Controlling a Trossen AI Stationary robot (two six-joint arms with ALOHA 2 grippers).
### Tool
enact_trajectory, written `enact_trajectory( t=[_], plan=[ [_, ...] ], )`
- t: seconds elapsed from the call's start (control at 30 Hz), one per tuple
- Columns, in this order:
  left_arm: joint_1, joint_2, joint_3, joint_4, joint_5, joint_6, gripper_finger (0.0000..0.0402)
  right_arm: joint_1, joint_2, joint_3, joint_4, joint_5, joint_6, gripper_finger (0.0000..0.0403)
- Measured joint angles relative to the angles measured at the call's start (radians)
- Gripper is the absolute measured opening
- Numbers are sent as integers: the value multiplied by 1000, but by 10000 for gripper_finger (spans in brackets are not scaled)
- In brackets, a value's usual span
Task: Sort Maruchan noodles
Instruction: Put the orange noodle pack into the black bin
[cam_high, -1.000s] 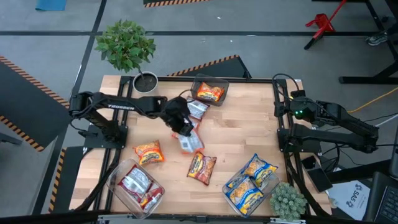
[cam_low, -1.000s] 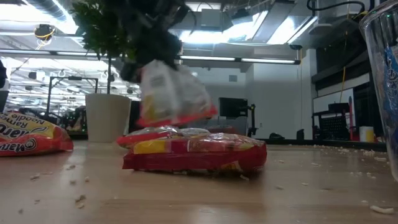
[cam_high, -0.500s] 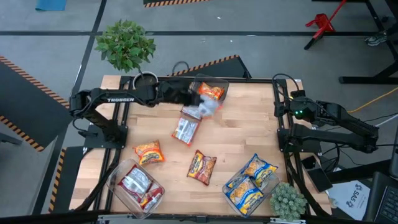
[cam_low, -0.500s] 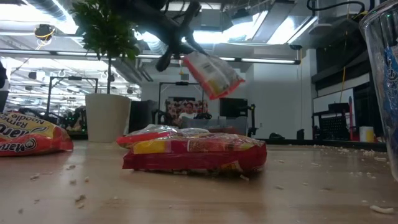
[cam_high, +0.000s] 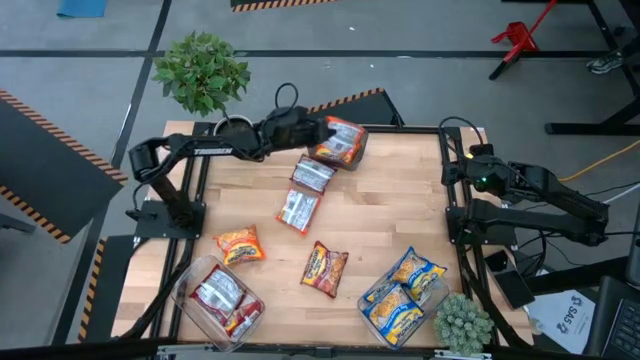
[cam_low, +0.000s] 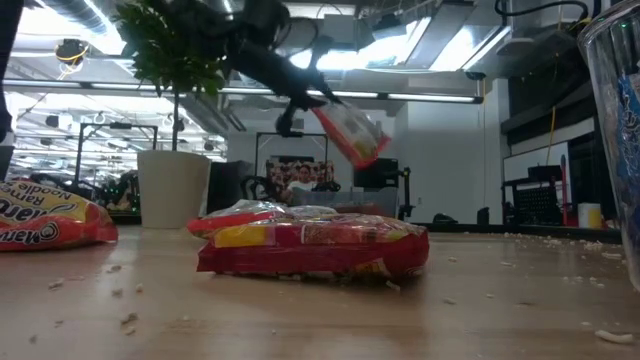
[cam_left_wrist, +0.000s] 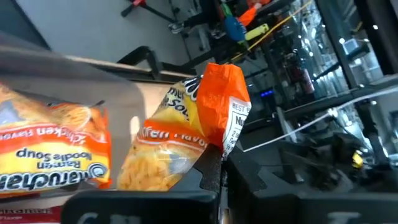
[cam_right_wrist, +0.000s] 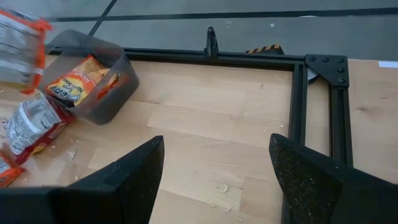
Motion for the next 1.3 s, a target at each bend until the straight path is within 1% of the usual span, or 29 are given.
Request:
enact_trajectory(
  t=[0.13, 0.3, 0.6, 0.67, 0.73, 0.87, 1.07, 1.2, 1.3],
  plan=[
    [20, 54, 0, 9, 2, -13, 0, 0, 0, 0, 0, -7, 0, 280],
    [55, 125, 0, 93, 35, -55, 0, 0, 0, 0, 0, 9, 2, 280],
    [74, 220, 0, 108, 66, -102, 0, 0, 0, 0, 0, 8, 7, 280],
    [73, 227, 0, 104, 59, -101, 0, 0, 0, 0, 0, 6, 7, 280],
    [73, 230, 0, 103, 31, -92, 4, 0, 0, 0, 0, 4, 7, 280],
    [79, 231, 0, 92, -19, -58, 32, 0, 0, 0, 0, -4, 7, 280],
    [106, 231, 0, 117, 7, 69, 90, 0, 0, 0, 0, -22, -7, 280],
    [129, 231, -1, 159, 33, 91, 129, 0, 0, 0, 0, -5, -8, 280],
    [137, 231, -1, 172, 49, 116, 150, 0, 0, 0, 0, -10, -8, 280]
  ],
)
